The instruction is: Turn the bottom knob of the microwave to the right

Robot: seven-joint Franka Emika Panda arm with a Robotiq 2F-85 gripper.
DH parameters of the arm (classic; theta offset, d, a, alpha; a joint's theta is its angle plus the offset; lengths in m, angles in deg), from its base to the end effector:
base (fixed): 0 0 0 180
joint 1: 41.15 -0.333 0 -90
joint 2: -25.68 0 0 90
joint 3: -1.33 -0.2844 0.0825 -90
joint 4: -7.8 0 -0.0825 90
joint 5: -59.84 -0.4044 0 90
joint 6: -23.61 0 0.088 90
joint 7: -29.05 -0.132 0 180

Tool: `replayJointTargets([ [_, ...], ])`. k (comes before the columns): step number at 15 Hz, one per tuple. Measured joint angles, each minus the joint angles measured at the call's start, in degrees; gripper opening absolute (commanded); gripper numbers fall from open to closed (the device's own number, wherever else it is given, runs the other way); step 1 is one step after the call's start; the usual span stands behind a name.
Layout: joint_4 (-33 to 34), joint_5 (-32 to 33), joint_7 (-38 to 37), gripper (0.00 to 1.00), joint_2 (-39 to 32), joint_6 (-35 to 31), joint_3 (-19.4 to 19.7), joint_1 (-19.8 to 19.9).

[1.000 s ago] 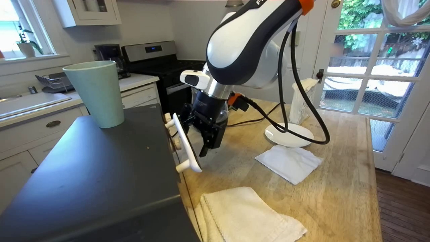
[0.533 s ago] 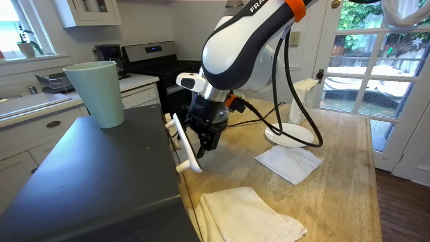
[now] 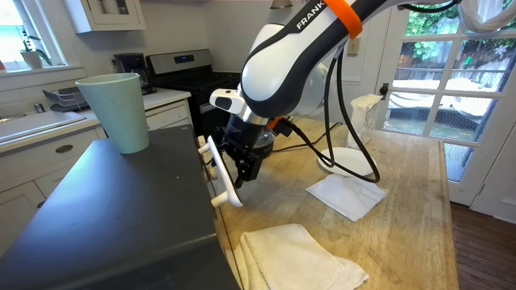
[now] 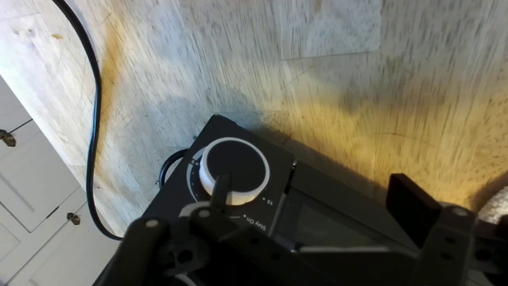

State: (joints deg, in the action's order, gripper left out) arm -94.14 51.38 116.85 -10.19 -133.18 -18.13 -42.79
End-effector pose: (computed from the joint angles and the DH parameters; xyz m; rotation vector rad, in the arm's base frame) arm 0.6566 0.2327 0.1955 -2.0303 -2.2615 -0.6810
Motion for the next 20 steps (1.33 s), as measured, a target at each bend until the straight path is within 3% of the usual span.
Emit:
replayJointTargets([
  [20,5.03,3.97,-5.61,1.00,-4.39,-0.46,0.91,-0.78],
])
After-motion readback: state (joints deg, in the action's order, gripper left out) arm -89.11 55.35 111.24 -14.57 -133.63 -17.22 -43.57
